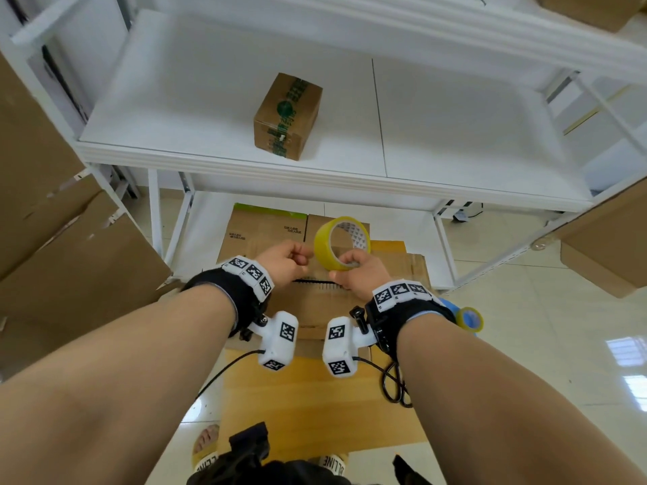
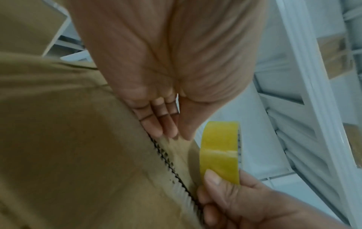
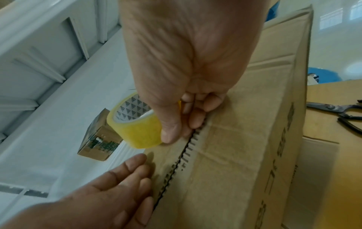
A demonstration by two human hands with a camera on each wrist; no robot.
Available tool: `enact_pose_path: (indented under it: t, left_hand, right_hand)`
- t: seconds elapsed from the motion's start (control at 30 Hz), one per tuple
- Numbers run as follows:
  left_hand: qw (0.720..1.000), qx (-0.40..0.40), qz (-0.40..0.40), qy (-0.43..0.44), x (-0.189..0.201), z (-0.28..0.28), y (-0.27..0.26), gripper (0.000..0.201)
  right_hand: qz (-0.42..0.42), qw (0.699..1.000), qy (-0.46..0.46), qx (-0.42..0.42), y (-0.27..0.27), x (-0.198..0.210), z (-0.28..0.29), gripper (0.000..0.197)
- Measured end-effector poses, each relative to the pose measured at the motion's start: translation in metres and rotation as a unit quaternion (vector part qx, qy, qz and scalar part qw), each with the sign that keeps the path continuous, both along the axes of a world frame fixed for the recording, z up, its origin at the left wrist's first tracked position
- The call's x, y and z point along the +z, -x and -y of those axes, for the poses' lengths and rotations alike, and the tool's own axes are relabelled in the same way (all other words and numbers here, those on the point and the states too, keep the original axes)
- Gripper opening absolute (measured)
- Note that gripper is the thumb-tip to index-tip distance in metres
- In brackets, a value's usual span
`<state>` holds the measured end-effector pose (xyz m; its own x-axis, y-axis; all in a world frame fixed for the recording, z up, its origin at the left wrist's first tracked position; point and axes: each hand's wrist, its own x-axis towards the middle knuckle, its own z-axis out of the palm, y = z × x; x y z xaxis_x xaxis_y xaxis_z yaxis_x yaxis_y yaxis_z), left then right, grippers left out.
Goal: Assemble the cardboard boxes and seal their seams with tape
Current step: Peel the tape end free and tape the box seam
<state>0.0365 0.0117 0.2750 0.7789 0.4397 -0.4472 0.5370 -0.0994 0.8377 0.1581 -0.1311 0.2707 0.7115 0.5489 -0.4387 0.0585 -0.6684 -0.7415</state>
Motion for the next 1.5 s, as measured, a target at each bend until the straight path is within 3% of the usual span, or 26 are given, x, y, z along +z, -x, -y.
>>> enact_pose_path:
  t: [0.17, 0.37, 0.53, 0.6, 0.73, 0.83, 0.93, 1.07, 1.17, 1.27, 1.33, 1.5]
  left_hand:
    - [0.999, -0.025, 0.011, 0.030, 0.004, -0.004, -0.004, 0.041]
    - [0.997, -0.029, 0.014, 0.073, -0.001, 0.000, -0.004, 0.039]
    - [0.981, 0.066, 0.096, 0.158, -0.005, -0.002, 0.003, 0.038]
    - [0.966, 0.101, 0.122, 0.203, -0.003, -0.004, 0.003, 0.046]
    - [0.949, 0.109, 0.113, 0.274, 0.010, -0.012, 0.001, 0.043]
    - [0.948, 0.122, 0.101, 0.276, 0.015, -0.013, -0.002, 0.051]
    - [0.953, 0.142, 0.089, 0.252, 0.015, -0.012, -0.005, 0.039]
    - [0.949, 0.144, 0.095, 0.265, 0.017, -0.012, -0.004, 0.030]
    - [0.945, 0.128, 0.103, 0.284, 0.023, -0.009, -0.003, 0.024]
    - [0.940, 0.118, 0.105, 0.303, 0.027, -0.008, -0.001, 0.030]
    - [0.934, 0.113, 0.106, 0.321, 0.029, -0.006, 0.001, 0.029]
    - [0.919, 0.172, 0.099, 0.341, 0.035, 0.000, -0.002, 0.054]
  right_hand:
    - [-0.019, 0.996, -0.079, -0.048, 0.002, -0.004, -0.008, 0.017]
    - [-0.083, 0.989, -0.124, -0.015, 0.010, -0.012, -0.019, 0.022]
    - [-0.081, 0.989, -0.123, -0.003, 0.009, -0.023, -0.015, 0.026]
    - [-0.089, 0.988, -0.124, -0.001, 0.006, -0.024, -0.016, 0.026]
    - [-0.102, 0.986, -0.129, 0.006, 0.004, -0.029, -0.015, 0.028]
    - [-0.111, 0.986, -0.120, 0.018, 0.004, -0.033, -0.014, 0.030]
    - [-0.148, 0.982, -0.110, 0.039, 0.001, -0.030, -0.015, 0.035]
    - [-0.223, 0.966, -0.118, 0.050, 0.002, -0.023, -0.018, 0.073]
    - [-0.240, 0.960, -0.133, 0.055, 0.005, -0.019, -0.016, 0.050]
    - [-0.239, 0.960, -0.140, 0.050, 0.006, -0.015, -0.013, 0.027]
    - [-0.228, 0.963, -0.134, 0.045, 0.007, -0.011, -0.013, 0.026]
    - [-0.192, 0.972, -0.126, 0.051, 0.011, -0.013, -0.008, 0.032]
